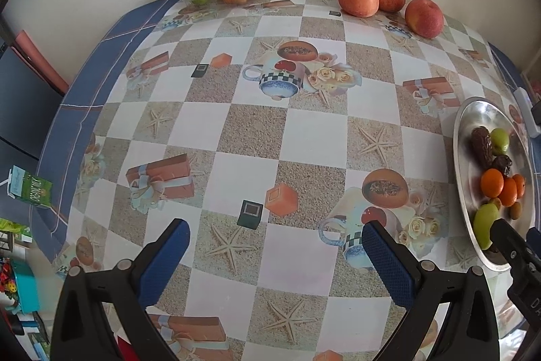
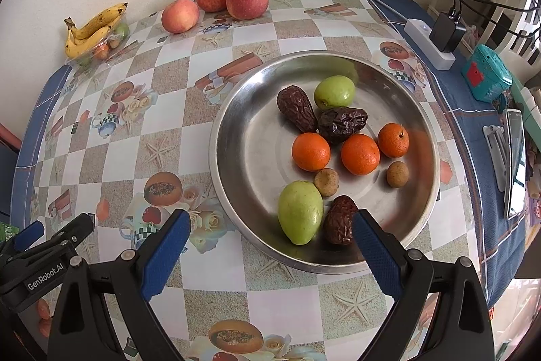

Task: Organize fruits

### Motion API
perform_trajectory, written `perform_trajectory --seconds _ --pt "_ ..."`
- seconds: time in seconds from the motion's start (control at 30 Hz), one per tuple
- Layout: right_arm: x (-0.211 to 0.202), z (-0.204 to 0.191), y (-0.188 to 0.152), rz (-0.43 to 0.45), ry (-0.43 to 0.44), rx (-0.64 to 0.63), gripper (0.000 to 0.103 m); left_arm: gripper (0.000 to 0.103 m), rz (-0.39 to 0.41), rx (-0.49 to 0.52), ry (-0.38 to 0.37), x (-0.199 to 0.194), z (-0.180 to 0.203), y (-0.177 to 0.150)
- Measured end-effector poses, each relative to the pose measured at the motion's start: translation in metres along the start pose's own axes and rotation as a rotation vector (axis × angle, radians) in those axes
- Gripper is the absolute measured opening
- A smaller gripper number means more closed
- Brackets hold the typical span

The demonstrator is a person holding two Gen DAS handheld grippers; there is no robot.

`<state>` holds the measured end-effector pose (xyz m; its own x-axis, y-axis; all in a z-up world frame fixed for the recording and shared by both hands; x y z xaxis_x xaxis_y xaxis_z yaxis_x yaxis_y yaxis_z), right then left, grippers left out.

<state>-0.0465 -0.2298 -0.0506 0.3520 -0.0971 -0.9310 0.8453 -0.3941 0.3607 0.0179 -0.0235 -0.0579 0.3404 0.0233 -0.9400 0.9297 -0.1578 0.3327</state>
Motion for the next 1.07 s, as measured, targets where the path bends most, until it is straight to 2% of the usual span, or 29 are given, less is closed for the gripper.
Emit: perform_trajectory --seconds 1.07 --pt "-0.0013 -0.0027 0.0002 0.001 0.002 -0.002 0.096 0.103 0.006 -0.035 -0.013 -0.0033 -0.0033 0.0004"
Point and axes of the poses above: each gripper's, at about its wrist camera, not at the fingertips, and x roughly the way its jaws point, z to its right, y to its top, the point moved 6 cm from there along x, roughly the way its jaws point, and after that the axes turned 1 degree about x, right-handed, at the moved point
